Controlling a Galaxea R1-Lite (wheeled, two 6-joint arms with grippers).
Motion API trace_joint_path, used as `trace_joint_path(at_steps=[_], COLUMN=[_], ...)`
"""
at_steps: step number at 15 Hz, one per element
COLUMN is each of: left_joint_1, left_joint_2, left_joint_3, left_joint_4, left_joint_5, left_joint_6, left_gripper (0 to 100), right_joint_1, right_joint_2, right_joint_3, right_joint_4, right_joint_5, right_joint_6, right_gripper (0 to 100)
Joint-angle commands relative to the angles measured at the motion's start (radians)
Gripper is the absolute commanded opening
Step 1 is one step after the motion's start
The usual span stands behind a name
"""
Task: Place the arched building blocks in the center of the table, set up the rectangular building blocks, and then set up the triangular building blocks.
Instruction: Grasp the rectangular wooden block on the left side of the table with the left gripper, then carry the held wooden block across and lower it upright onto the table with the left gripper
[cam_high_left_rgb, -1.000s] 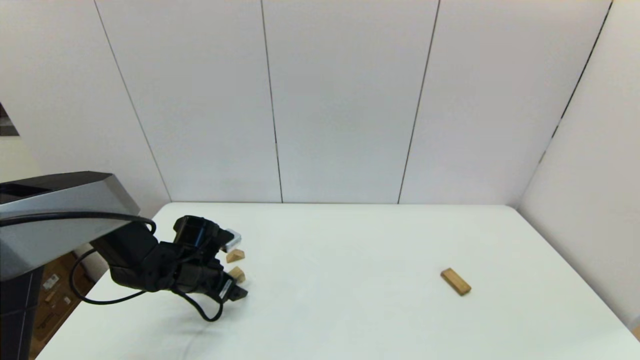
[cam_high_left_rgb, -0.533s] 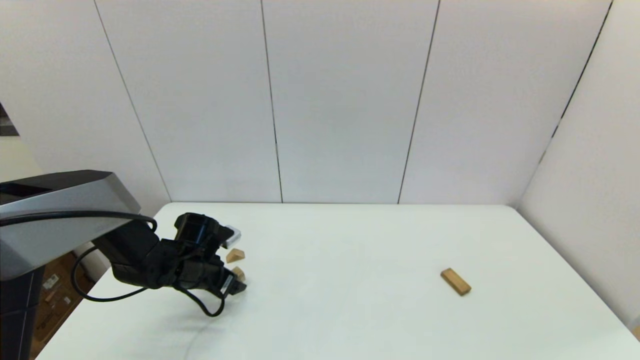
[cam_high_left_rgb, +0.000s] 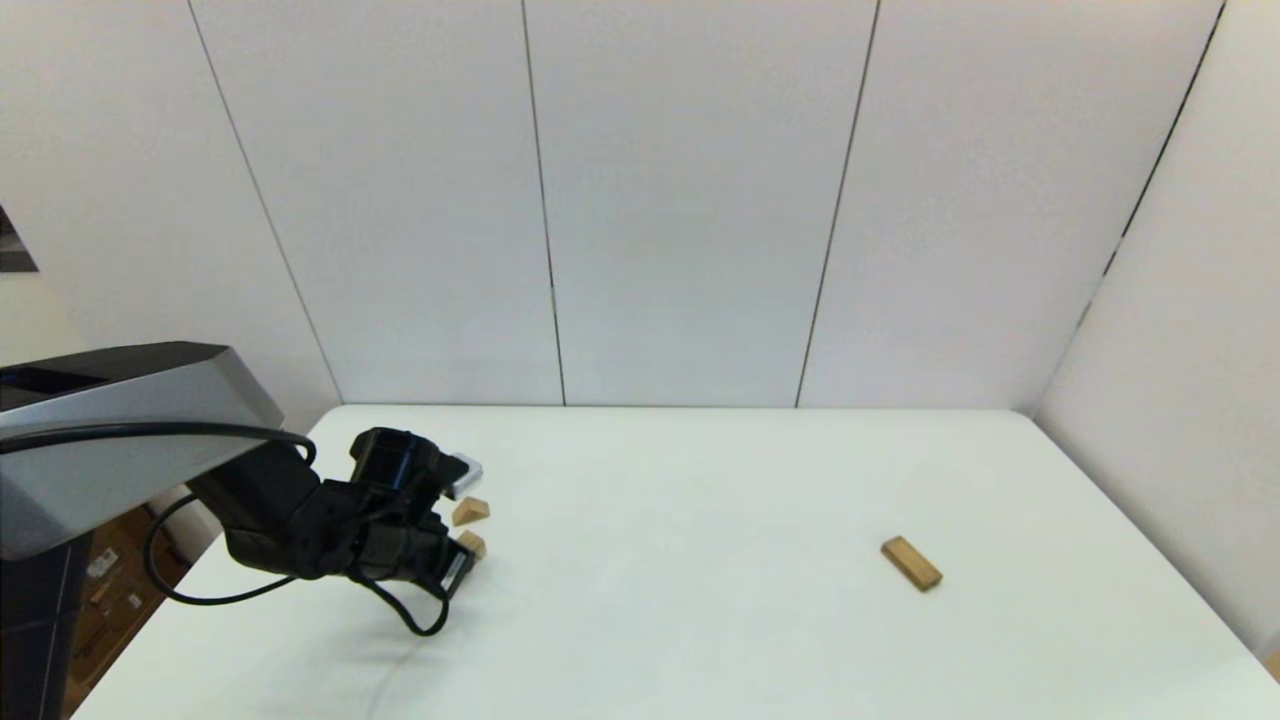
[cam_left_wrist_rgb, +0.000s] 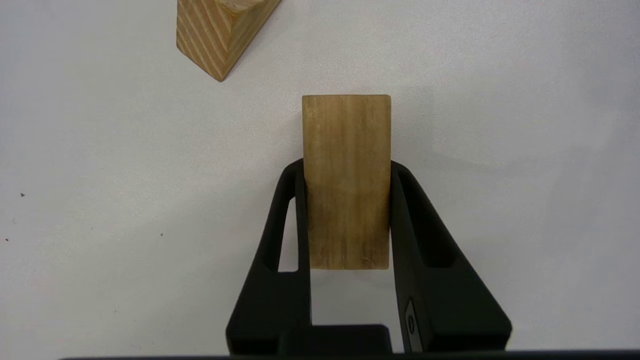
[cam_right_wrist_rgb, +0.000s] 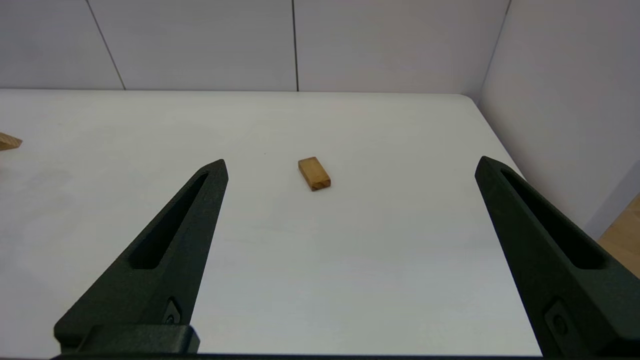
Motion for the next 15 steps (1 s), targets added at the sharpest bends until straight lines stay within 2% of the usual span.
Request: trace_joint_path(at_steps=[1, 3, 7, 10, 15], left_joint_1=[-0.013, -0.053, -0.272, -0.438, -0.531], left_joint_2=[-0.034, -0.131, -0.168, -0.088, -0.022], left_joint_3=[-0.002, -0.013, -0.157, -0.234, -0.268], left_joint_4=[-0.003, 0.01, 0.168, 0.186, 0.246], left_joint_5=[-0.002, -0.016, -0.03, -0.05, -0.054], left_joint_6=[-0.002, 0.001, 0.014, 0.021, 0.097], left_gripper=[0, 0, 0, 0, 0], right_joint_1=[0.001, 0.001, 0.001, 0.0, 0.0], right_joint_2=[0.0, 0.0, 0.0, 0.0, 0.0], right_joint_3=[0.0, 0.0, 0.0, 0.0, 0.0], right_joint_4=[0.0, 0.0, 0.0, 0.0, 0.0], right_joint_5=[0.0, 0.0, 0.0, 0.0, 0.0], right_joint_6=[0.0, 0.0, 0.0, 0.0, 0.0], right_gripper=[100, 100, 100, 100, 100])
